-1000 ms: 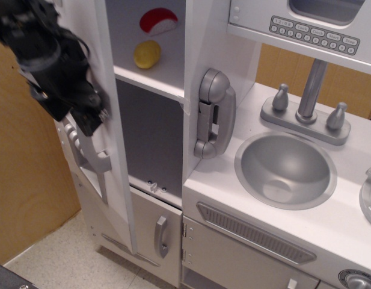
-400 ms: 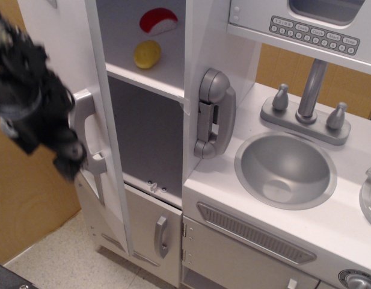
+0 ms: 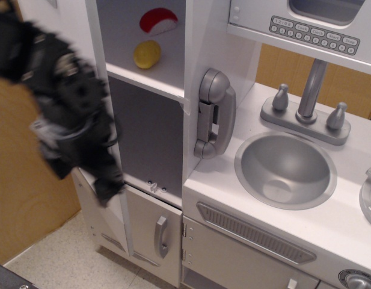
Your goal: Open fridge
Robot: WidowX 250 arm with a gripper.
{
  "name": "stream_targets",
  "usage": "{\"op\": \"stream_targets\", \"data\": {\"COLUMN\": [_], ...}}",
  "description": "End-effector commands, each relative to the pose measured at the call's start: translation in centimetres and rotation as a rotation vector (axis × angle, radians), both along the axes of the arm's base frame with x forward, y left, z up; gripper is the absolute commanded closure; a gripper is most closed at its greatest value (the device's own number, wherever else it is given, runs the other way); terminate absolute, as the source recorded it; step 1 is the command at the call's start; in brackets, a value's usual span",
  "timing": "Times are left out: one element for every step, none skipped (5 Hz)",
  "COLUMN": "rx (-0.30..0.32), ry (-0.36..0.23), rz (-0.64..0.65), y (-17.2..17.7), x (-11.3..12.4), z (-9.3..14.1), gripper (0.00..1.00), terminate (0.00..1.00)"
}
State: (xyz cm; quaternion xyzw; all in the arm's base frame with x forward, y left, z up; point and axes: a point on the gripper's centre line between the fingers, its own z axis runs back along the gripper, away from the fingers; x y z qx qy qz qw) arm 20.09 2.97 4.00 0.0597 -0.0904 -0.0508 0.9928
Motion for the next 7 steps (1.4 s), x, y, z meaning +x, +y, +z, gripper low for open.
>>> {"op": "stream_targets", "data": {"rx": [-0.083, -0.073, -0.09, -0.088, -0.075, -0.058, -0.058], "ry": [-0.003, -0.052, -0.064, -0.063, -0.033, 0.014, 0.035], "rz": [0.004, 0.077, 0.15, 0.195, 0.241, 0.266, 0.249], "y": [-4.0, -4.2, -2.6, -0.2, 1.9, 3.5, 5.5], "x": [5.3, 7.9, 10.1, 9.5, 8.2, 7.0, 5.7], "z": [3.3, 4.1, 5.0, 4.4, 4.6, 5.6, 6.4], "gripper": [0.0, 0.0, 0.0, 0.0, 0.0, 0.0, 0.0], "terminate": [0.0, 0.0, 0.0, 0.0, 0.0, 0.0, 0.0]}}
